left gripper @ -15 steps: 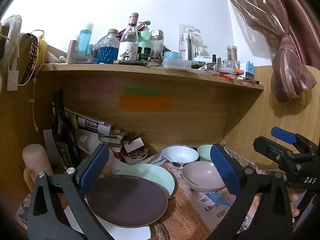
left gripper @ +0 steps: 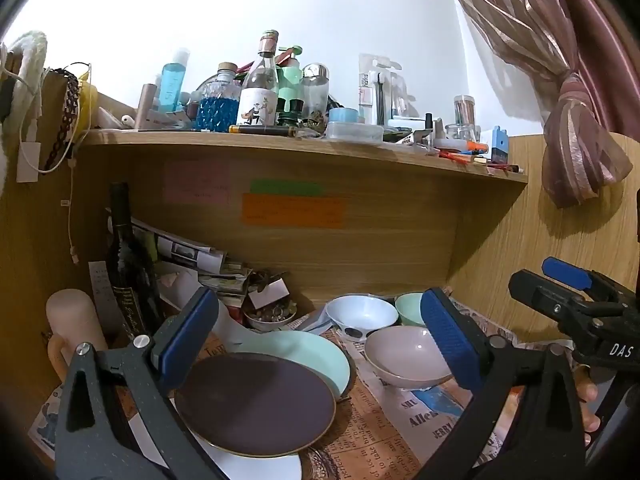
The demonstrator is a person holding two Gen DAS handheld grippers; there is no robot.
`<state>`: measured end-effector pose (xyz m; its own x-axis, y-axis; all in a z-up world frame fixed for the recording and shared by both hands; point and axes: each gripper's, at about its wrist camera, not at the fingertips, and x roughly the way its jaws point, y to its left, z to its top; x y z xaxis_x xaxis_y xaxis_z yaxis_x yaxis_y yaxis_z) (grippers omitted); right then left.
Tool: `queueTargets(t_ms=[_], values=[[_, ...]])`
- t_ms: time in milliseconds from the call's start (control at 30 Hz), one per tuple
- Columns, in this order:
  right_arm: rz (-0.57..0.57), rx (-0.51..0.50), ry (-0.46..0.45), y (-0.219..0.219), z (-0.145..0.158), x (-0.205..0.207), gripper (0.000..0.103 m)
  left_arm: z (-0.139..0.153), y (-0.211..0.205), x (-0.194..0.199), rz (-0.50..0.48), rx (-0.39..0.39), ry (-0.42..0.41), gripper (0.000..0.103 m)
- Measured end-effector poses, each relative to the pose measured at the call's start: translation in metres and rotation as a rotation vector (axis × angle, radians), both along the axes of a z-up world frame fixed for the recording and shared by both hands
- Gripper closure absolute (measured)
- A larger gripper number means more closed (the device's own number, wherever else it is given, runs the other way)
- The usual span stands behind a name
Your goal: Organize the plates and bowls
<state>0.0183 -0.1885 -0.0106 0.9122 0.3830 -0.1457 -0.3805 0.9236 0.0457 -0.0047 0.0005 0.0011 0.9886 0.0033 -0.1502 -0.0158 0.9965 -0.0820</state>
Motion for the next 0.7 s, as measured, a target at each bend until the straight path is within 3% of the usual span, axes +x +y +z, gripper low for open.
queueTargets(t_ms=[700], values=[[0.005, 0.014, -0.014, 0.0010, 0.0012, -0.0032, 0.000, -0.0009, -0.0066, 0.0024, -0.005, 0.023, -0.005, 0.000]])
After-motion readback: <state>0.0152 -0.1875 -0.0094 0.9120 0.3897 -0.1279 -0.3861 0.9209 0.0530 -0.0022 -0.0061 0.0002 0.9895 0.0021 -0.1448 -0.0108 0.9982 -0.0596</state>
